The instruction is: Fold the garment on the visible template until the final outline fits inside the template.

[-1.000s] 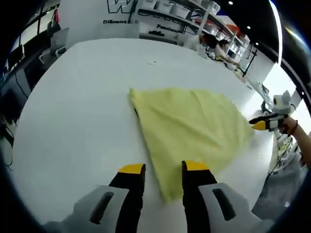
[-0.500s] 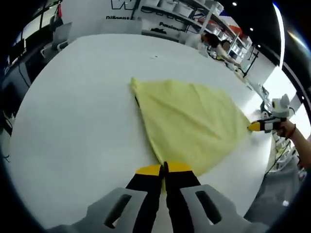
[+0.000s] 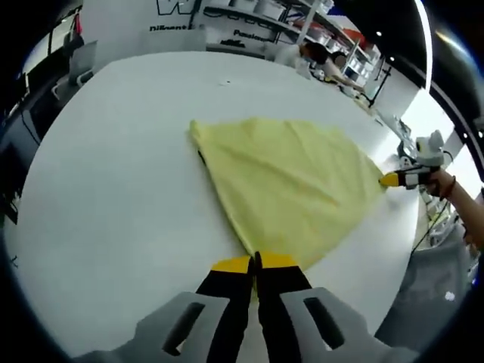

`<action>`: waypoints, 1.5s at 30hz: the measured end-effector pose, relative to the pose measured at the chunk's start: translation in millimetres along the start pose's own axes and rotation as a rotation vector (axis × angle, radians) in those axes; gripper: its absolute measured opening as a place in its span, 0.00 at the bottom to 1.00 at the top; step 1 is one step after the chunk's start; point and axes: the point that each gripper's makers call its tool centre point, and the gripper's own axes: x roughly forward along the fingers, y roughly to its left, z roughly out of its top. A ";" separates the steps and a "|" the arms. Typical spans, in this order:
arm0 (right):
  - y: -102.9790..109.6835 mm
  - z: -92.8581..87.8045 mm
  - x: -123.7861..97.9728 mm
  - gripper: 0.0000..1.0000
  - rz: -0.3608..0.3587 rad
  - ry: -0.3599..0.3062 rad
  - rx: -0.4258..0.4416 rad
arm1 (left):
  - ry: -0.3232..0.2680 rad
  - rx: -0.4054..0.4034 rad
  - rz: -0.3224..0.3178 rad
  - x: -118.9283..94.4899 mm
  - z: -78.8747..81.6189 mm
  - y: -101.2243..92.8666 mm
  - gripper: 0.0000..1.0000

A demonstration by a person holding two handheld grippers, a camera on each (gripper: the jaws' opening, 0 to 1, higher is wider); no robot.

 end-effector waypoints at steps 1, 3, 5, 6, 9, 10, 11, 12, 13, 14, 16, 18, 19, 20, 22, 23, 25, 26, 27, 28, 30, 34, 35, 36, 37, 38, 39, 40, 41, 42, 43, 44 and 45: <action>1.2 -1.2 -1.1 0.00 -0.001 0.002 -0.005 | 0.000 0.006 0.002 -1.3 -1.5 -0.5 0.05; 2.5 -4.8 -2.5 0.00 -0.001 0.009 -0.017 | 0.009 0.015 0.002 -4.2 -6.2 -2.1 0.05; 5.4 -9.8 -4.5 0.00 0.002 0.018 -0.028 | 0.014 0.026 0.002 -7.1 -11.0 -3.1 0.05; 6.6 -11.5 -5.5 0.00 0.003 0.020 -0.034 | 0.018 0.030 0.001 -8.5 -13.1 -3.7 0.05; 9.0 -16.3 -7.6 0.00 0.008 0.025 -0.044 | 0.021 0.042 0.004 -12.6 -18.3 -4.8 0.05; 10.2 -19.2 -9.1 0.00 0.012 0.026 -0.045 | 0.019 0.049 0.009 -14.3 -20.2 -5.0 0.05; 10.4 -19.9 -9.4 0.00 0.013 0.027 -0.044 | 0.018 0.052 0.012 -15.3 -21.9 -5.4 0.05; 11.7 -22.2 -10.6 0.00 0.014 0.029 -0.038 | 0.021 0.050 0.013 -16.0 -24.0 -5.7 0.05; 12.9 -23.9 -11.4 0.00 0.015 0.032 -0.041 | 0.025 0.047 0.016 -17.2 -26.6 -6.0 0.05; 13.9 -25.8 -12.1 0.00 0.018 0.037 -0.043 | 0.026 0.039 0.018 -18.1 -28.2 -5.6 0.05; 15.8 -29.9 -13.8 0.00 0.021 0.047 -0.046 | 0.029 0.029 0.019 -20.5 -31.7 -5.9 0.05; 18.2 -33.4 -15.2 0.00 0.023 0.051 -0.059 | 0.039 0.032 0.022 -23.2 -35.4 -8.4 0.05; 18.9 -34.7 -15.6 0.00 0.023 0.051 -0.062 | 0.045 0.037 0.024 -24.2 -37.0 -9.5 0.05; 19.3 -35.7 -15.9 0.00 0.024 0.053 -0.064 | 0.045 0.040 0.027 -24.6 -37.6 -9.7 0.05; 20.5 -37.8 -17.3 0.00 0.027 0.057 -0.064 | 0.047 0.040 0.032 -25.8 -39.5 -9.9 0.05; 20.7 -38.4 -17.9 0.00 0.026 0.058 -0.064 | 0.047 0.039 0.031 -26.0 -40.5 -10.2 0.05; 21.2 -39.7 -18.5 0.00 0.027 0.061 -0.068 | 0.044 0.037 0.031 -26.3 -41.7 -9.9 0.05; 22.1 -41.3 -19.3 0.00 0.029 0.065 -0.071 | 0.044 0.034 0.029 -26.8 -42.4 -9.9 0.05; 22.9 -42.9 -20.2 0.00 0.030 0.069 -0.074 | 0.044 0.031 0.028 -27.4 -43.2 -9.8 0.05; 23.8 -44.5 -21.1 0.00 0.032 0.073 -0.076 | 0.044 0.027 0.026 -27.9 -44.0 -9.8 0.05; 24.6 -46.5 -22.2 0.00 0.035 0.075 -0.078 | 0.046 0.028 0.023 -30.2 -47.4 -10.6 0.05; 26.0 -49.0 -23.7 0.00 0.035 0.074 -0.077 | 0.044 0.024 0.026 -32.5 -51.2 -11.8 0.05; 26.5 -49.8 -24.2 0.00 0.035 0.077 -0.075 | 0.044 0.025 0.027 -33.0 -52.2 -12.3 0.05; 28.0 -51.7 -25.3 0.00 0.036 0.082 -0.079 | 0.044 0.029 0.029 -33.8 -53.6 -12.6 0.05; 28.9 -53.1 -25.8 0.00 0.036 0.084 -0.086 | 0.044 0.028 0.029 -34.1 -54.2 -12.6 0.05; 29.4 -54.5 -26.3 0.00 0.036 0.084 -0.093 | 0.046 0.027 0.029 -34.4 -55.1 -12.6 0.05; 29.4 -54.7 -26.4 0.00 0.037 0.084 -0.095 | 0.046 0.026 0.029 -34.5 -55.4 -12.7 0.05; 29.0 -55.1 -26.5 0.00 0.037 0.082 -0.090 | 0.047 0.024 0.028 -34.9 -56.3 -13.0 0.05; 29.0 -55.3 -26.9 0.00 0.038 0.081 -0.077 | 0.046 0.022 0.030 -35.5 -56.9 -13.3 0.05; 29.3 -55.6 -27.4 0.00 0.039 0.081 -0.076 | 0.047 0.023 0.031 -36.1 -57.5 -13.8 0.05; 29.4 -55.8 -27.5 0.00 0.039 0.082 -0.077 | 0.047 0.023 0.032 -36.4 -57.8 -14.0 0.05; 30.3 -57.0 -28.2 0.00 0.037 0.084 -0.078 | 0.050 0.025 0.033 -37.2 -58.9 -14.7 0.05; 32.1 -59.1 -29.2 0.00 0.035 0.088 -0.085 | 0.052 0.031 0.035 -37.7 -59.9 -15.0 0.05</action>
